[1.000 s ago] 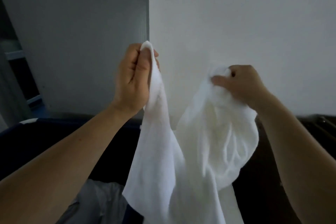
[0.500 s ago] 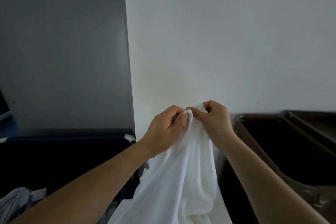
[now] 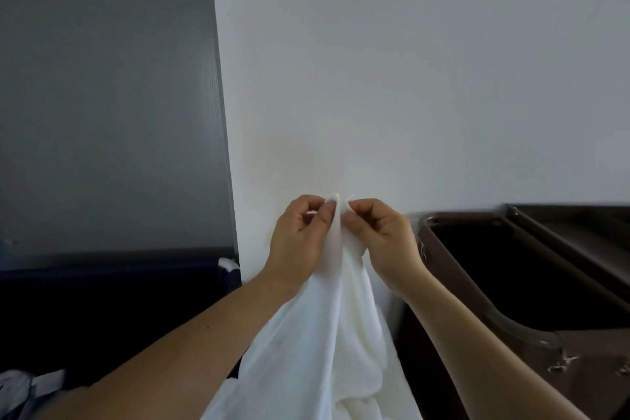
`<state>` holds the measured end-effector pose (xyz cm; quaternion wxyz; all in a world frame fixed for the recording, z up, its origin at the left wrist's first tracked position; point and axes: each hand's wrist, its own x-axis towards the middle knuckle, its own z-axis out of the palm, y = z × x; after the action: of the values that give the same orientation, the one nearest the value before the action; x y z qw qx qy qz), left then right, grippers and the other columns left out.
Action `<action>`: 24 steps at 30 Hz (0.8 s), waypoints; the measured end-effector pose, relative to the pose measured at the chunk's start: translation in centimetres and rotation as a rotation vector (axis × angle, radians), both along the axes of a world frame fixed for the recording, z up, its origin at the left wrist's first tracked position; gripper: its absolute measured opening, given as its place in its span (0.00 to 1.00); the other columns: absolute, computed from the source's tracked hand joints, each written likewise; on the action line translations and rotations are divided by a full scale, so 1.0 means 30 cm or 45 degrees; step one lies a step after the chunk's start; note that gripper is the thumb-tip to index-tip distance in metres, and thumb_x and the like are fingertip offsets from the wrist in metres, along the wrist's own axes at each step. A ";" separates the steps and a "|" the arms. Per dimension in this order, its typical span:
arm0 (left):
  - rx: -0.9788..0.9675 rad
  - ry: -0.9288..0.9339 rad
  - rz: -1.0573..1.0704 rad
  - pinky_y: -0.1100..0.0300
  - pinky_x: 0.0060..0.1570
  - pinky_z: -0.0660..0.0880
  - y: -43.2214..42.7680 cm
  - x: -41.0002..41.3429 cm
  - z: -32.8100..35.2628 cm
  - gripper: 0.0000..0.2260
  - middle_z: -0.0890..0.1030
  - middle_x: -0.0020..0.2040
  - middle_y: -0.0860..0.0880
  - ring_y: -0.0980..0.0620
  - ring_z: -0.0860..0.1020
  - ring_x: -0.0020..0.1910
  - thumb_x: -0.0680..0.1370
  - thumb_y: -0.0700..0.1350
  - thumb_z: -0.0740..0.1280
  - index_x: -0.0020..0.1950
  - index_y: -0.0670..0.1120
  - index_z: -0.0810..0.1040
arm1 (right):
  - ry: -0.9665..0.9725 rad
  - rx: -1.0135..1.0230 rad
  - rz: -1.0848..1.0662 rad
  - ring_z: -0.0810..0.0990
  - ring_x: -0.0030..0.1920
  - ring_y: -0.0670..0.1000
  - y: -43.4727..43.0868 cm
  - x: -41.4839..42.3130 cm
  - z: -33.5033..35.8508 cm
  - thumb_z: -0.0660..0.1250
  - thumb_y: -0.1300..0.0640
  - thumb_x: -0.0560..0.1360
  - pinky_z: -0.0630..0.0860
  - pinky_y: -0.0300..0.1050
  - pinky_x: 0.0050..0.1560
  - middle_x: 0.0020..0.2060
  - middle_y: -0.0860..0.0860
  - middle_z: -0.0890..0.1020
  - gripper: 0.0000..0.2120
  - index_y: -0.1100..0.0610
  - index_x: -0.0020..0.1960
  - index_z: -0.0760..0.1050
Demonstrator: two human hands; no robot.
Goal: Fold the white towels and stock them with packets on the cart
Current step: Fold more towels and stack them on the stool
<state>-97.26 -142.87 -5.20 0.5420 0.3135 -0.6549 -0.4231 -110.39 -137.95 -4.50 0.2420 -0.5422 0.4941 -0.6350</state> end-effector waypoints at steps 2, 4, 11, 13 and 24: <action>0.002 -0.046 -0.028 0.55 0.56 0.78 -0.005 0.000 0.009 0.07 0.81 0.55 0.55 0.56 0.79 0.54 0.80 0.55 0.65 0.52 0.54 0.80 | 0.063 0.001 -0.001 0.79 0.40 0.48 0.003 -0.014 -0.002 0.69 0.61 0.77 0.77 0.51 0.47 0.37 0.45 0.82 0.12 0.44 0.42 0.81; 0.017 -0.092 -0.118 0.51 0.52 0.78 -0.005 0.006 0.024 0.08 0.82 0.50 0.49 0.53 0.80 0.49 0.80 0.53 0.65 0.50 0.50 0.79 | 0.095 -0.011 0.009 0.77 0.37 0.47 0.013 -0.023 0.006 0.70 0.60 0.76 0.74 0.48 0.43 0.34 0.45 0.80 0.05 0.51 0.43 0.79; -0.107 -0.267 -0.137 0.57 0.40 0.76 0.014 0.011 0.035 0.11 0.80 0.40 0.44 0.54 0.75 0.37 0.79 0.49 0.68 0.44 0.42 0.77 | 0.156 0.153 -0.021 0.81 0.38 0.49 0.039 -0.033 0.043 0.76 0.47 0.71 0.79 0.52 0.42 0.37 0.51 0.83 0.13 0.55 0.43 0.79; -0.046 -0.215 -0.196 0.60 0.41 0.75 0.019 0.007 0.034 0.10 0.79 0.41 0.43 0.53 0.75 0.39 0.80 0.47 0.68 0.46 0.41 0.77 | 0.084 0.114 0.002 0.81 0.38 0.51 0.043 -0.038 0.045 0.76 0.51 0.72 0.79 0.55 0.44 0.36 0.52 0.83 0.09 0.55 0.42 0.79; -0.256 -0.255 -0.467 0.53 0.45 0.75 -0.016 0.031 0.303 0.14 0.79 0.41 0.48 0.50 0.76 0.41 0.72 0.56 0.71 0.44 0.46 0.78 | 0.273 -0.262 -0.042 0.75 0.34 0.43 0.023 -0.116 0.338 0.71 0.57 0.75 0.72 0.42 0.39 0.30 0.41 0.78 0.08 0.48 0.38 0.77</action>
<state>-96.32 -143.36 3.88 0.4168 0.1743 -0.7904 -0.4137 -113.88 -137.25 5.63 0.1205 -0.6206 0.4583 -0.6248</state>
